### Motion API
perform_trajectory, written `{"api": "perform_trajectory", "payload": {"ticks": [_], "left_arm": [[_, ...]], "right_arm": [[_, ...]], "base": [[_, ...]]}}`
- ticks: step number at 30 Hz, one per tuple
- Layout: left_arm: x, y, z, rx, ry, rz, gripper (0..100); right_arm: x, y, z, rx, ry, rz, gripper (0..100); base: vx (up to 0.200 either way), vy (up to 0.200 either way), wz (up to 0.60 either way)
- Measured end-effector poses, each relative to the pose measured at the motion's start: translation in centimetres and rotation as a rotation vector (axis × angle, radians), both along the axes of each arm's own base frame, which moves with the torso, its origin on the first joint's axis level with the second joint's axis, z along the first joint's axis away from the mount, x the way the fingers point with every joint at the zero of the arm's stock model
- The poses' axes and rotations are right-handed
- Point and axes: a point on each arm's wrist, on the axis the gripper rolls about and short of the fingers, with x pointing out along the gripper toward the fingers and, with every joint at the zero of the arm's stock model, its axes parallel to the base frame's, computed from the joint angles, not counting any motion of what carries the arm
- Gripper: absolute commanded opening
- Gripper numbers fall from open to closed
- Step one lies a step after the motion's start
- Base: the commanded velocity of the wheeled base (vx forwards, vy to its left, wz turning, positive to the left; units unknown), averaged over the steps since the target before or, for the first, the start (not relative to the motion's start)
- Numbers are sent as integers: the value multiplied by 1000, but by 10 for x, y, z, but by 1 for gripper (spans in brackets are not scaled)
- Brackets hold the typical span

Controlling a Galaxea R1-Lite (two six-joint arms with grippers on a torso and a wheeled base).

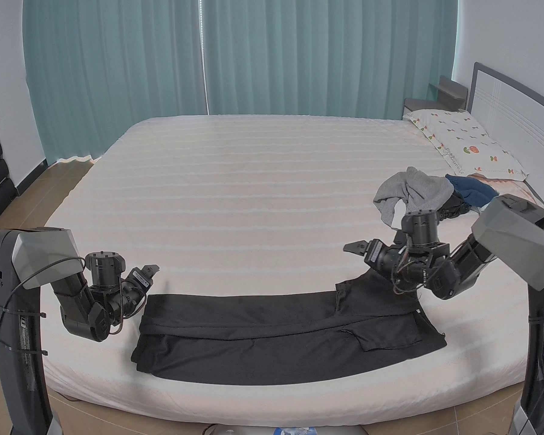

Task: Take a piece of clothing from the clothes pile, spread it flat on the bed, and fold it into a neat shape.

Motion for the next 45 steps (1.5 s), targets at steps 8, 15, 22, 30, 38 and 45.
{"api": "perform_trajectory", "payload": {"ticks": [8,15,22,30,38,45], "left_arm": [[0,0,-1,1,1,0,100],[0,-1,-1,2,2,-3,100],[0,-1,-1,3,3,-3,100],[0,-1,-2,3,3,-4,100],[0,-1,-2,3,3,-3,100],[0,-1,-2,2,3,-3,100]], "right_arm": [[-22,-58,-8,-74,16,2,100],[-36,-74,-21,-92,1,60,100],[-36,-82,-33,-98,28,60,100],[-33,-83,-44,-121,37,77,0],[-39,-89,-47,-131,54,73,0],[-50,-96,-43,-152,64,88,0]], "base": [[0,0,0],[0,0,0],[0,0,0],[0,0,0],[0,0,0],[0,0,0]]}}
